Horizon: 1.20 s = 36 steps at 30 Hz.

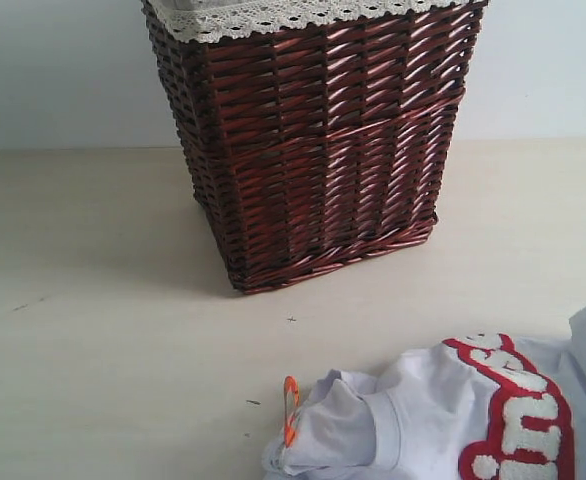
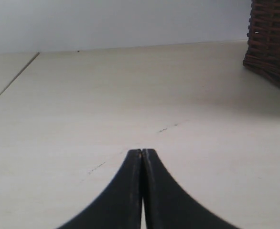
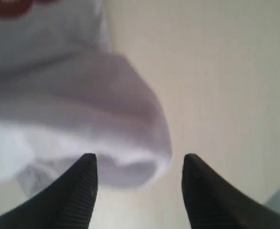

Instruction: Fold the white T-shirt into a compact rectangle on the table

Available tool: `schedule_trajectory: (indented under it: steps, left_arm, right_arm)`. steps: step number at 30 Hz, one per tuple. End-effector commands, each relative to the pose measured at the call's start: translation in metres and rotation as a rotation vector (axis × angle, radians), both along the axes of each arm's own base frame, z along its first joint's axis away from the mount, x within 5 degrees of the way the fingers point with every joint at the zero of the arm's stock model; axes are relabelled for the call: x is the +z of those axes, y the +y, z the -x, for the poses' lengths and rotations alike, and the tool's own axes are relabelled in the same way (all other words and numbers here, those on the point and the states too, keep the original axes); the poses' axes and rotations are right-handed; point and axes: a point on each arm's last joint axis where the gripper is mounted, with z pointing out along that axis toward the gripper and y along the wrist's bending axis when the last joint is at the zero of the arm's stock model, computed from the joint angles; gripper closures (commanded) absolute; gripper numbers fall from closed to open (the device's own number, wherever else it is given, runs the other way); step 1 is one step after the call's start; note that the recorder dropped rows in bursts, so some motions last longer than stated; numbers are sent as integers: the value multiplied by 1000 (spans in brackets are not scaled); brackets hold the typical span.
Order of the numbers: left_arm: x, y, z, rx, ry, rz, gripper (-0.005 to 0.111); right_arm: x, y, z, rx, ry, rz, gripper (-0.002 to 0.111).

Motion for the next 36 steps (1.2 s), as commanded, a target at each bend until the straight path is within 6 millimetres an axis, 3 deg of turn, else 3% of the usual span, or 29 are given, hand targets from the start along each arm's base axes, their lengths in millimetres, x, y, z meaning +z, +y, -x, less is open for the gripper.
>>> schedule_trajectory:
  steps: [1, 3, 5, 9, 19, 22, 24, 25, 26, 31, 34, 36]
  left_arm:
    - [1, 0, 0, 0, -14, 2, 107]
    - [1, 0, 0, 0, -14, 2, 107]
    - [1, 0, 0, 0, -14, 2, 107]
    - [1, 0, 0, 0, -14, 2, 107]
    - [1, 0, 0, 0, -14, 2, 107]
    - [1, 0, 0, 0, -14, 2, 107]
    - [1, 0, 0, 0, -14, 2, 107]
    - [1, 0, 0, 0, -14, 2, 107]
    - [1, 0, 0, 0, -14, 2, 107]
    - [1, 0, 0, 0, -14, 2, 107]
    - [1, 0, 0, 0, -14, 2, 107]
    - [1, 0, 0, 0, -14, 2, 107]
  right_arm:
    - [0, 47, -16, 109, -22, -546, 55]
    - [-10, 73, -13, 277, 186, -808, 55]
    - [-24, 82, -17, 319, 319, -908, 55]
    - [-62, 99, -28, 398, 404, -802, 55]
    - [-99, 124, -27, 488, 472, -612, 57]
    - [-107, 137, -27, 540, 456, -603, 75]
    - [-110, 149, -27, 571, 415, -623, 98]
    - [-110, 155, -28, 575, 393, -638, 106]
    - [-108, 165, -31, 553, 376, -674, 108]
    - [-73, 200, -51, 484, 252, -882, 108]
    - [-40, 215, -71, 346, 182, -1127, 108]
    - [-39, 221, -79, 257, 191, -1210, 108]
